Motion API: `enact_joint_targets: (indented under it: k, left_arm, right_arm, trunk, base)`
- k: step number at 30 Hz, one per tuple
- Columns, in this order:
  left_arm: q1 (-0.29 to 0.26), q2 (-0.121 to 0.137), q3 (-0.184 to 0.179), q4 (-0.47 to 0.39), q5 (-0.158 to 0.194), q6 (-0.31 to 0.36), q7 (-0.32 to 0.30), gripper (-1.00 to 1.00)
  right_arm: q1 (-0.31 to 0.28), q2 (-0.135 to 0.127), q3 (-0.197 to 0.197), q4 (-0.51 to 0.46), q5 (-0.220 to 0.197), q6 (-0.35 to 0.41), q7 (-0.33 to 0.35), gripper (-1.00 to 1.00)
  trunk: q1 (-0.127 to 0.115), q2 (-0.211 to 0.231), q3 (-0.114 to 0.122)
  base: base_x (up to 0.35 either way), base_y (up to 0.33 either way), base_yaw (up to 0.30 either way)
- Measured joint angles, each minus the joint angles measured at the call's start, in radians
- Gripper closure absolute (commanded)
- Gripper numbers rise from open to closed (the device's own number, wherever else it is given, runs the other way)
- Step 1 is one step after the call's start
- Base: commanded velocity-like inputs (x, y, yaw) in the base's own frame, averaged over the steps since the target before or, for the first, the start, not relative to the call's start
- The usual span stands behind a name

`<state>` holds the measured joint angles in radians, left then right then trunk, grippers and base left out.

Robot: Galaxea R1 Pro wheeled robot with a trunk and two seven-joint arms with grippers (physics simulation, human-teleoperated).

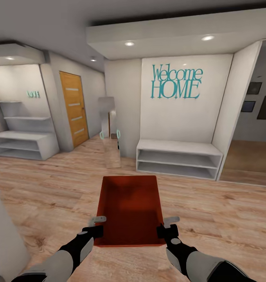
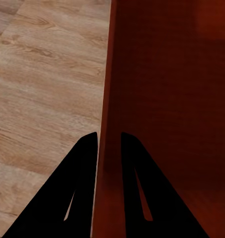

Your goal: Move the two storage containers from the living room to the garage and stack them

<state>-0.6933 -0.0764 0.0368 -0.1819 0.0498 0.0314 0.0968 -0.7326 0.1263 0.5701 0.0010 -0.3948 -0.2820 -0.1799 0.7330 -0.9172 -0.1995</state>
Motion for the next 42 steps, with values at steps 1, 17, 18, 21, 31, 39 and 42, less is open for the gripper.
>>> enact_joint_targets:
  k: [1, 17, 18, 21, 31, 39, 42]
  left_arm:
    - [0.000, 0.000, 0.000, 0.000, 0.001, 0.000, 0.000, 1.00]
    - [0.000, -0.001, -0.003, -0.001, 0.003, 0.002, 0.002, 1.00]
    - [0.000, -0.001, -0.004, -0.001, 0.003, 0.002, 0.003, 1.00]
    - [0.000, -0.001, -0.003, -0.001, 0.002, 0.002, 0.003, 1.00]
    - [0.000, 0.000, -0.004, -0.002, 0.004, 0.002, 0.002, 1.00]
    - [0.000, 0.000, -0.007, -0.001, 0.008, 0.003, 0.002, 1.00]
    - [0.000, 0.000, -0.006, -0.002, 0.006, 0.003, 0.002, 1.00]
  right_arm:
    - [0.000, 0.000, 0.000, 0.000, 0.000, 0.000, 0.000, 1.00]
    - [0.000, 0.000, -0.001, 0.000, 0.001, 0.002, 0.000, 1.00]
    - [0.000, 0.000, -0.001, 0.000, 0.001, 0.002, 0.000, 1.00]
    - [0.000, 0.000, -0.001, 0.000, 0.001, 0.001, -0.001, 1.00]
    - [0.000, 0.000, -0.001, 0.000, 0.001, 0.001, 0.000, 1.00]
    - [0.000, 0.000, 0.000, 0.000, 0.000, 0.001, 0.001, 1.00]
    - [0.000, 0.000, -0.001, 0.000, 0.000, 0.002, 0.000, 1.00]
  trunk:
    - [0.000, 0.000, 0.000]
    - [0.000, 0.000, 0.000]
    - [0.000, 0.000, 0.000]
    - [0.000, 0.000, 0.000]
    - [0.000, 0.000, 0.000]
    - [0.000, 0.000, 0.000]
    - [0.000, 0.000, 0.000]
  base:
    - [0.321, 0.000, 0.000]
    - [0.321, 0.000, 0.189]
    - [0.322, 0.000, 0.299]
    - [0.322, 0.000, 0.300]
    - [0.321, 0.000, 0.226]
    - [0.321, 0.000, 0.007]
    - [0.321, 0.000, 0.000]
